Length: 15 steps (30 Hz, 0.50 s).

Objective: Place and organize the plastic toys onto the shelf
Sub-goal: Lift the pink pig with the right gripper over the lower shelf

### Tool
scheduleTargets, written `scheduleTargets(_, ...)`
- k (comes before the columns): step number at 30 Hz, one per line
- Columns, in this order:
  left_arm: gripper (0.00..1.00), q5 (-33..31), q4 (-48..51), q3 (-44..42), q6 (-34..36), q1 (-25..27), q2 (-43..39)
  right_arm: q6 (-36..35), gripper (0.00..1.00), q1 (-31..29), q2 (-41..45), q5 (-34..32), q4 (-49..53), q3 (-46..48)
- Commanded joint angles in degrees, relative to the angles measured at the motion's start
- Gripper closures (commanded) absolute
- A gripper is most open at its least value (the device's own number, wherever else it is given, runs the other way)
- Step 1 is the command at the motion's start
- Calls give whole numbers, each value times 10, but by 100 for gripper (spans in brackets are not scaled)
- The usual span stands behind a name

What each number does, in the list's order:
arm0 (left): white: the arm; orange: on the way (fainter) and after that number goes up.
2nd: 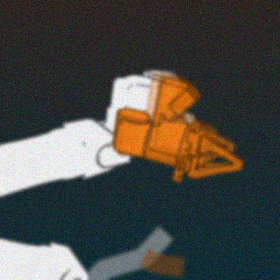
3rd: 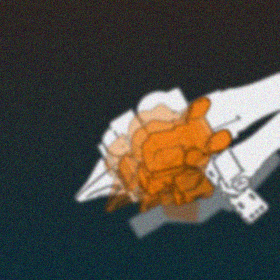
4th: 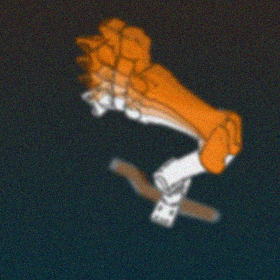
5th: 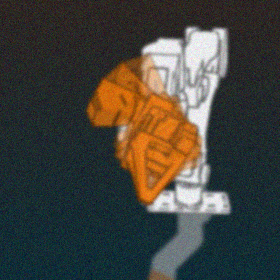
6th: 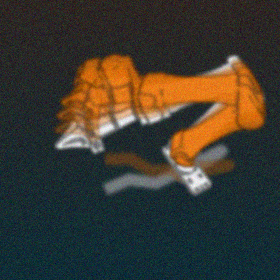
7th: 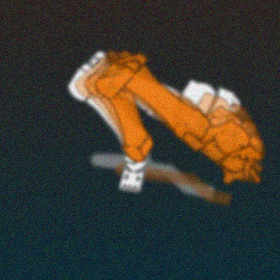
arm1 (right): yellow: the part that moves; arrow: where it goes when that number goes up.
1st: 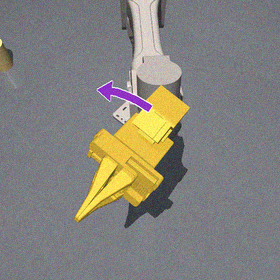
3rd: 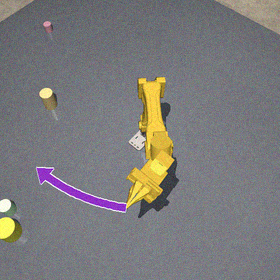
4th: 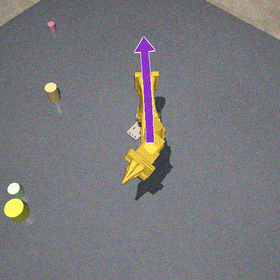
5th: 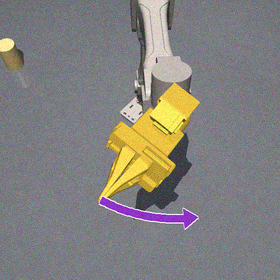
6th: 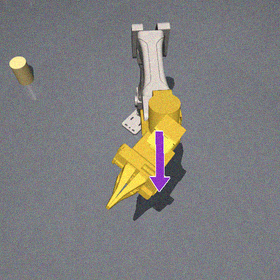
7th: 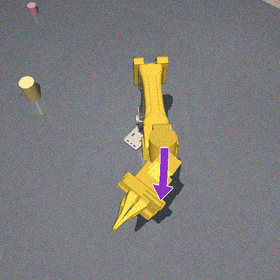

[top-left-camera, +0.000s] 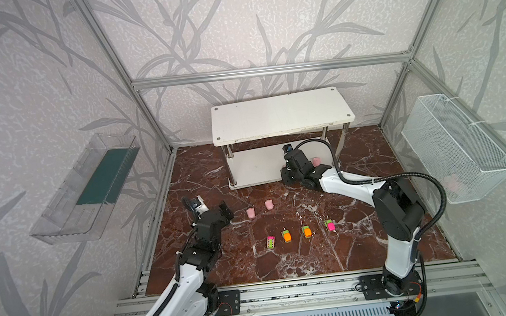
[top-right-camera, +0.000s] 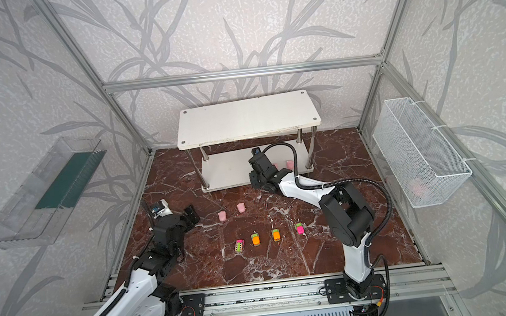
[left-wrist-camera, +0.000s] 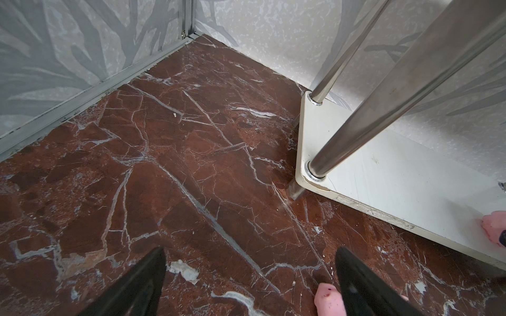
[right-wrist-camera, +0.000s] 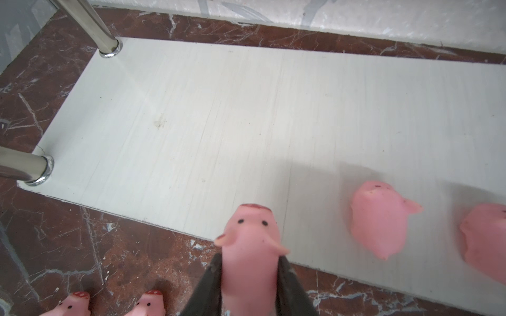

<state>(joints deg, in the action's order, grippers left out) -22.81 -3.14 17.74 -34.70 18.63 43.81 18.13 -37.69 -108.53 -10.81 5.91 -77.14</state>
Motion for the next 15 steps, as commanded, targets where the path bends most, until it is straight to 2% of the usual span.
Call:
scheduleTargets(1, 6, -10, 3, -5, -10, -4, -2, -3, 69, 8, -16, 6, 4, -20)
scheduleTargets(15, 6, -12, 3, -6, -9, -4, -2, -16, 68, 23, -56, 10, 8, -58)
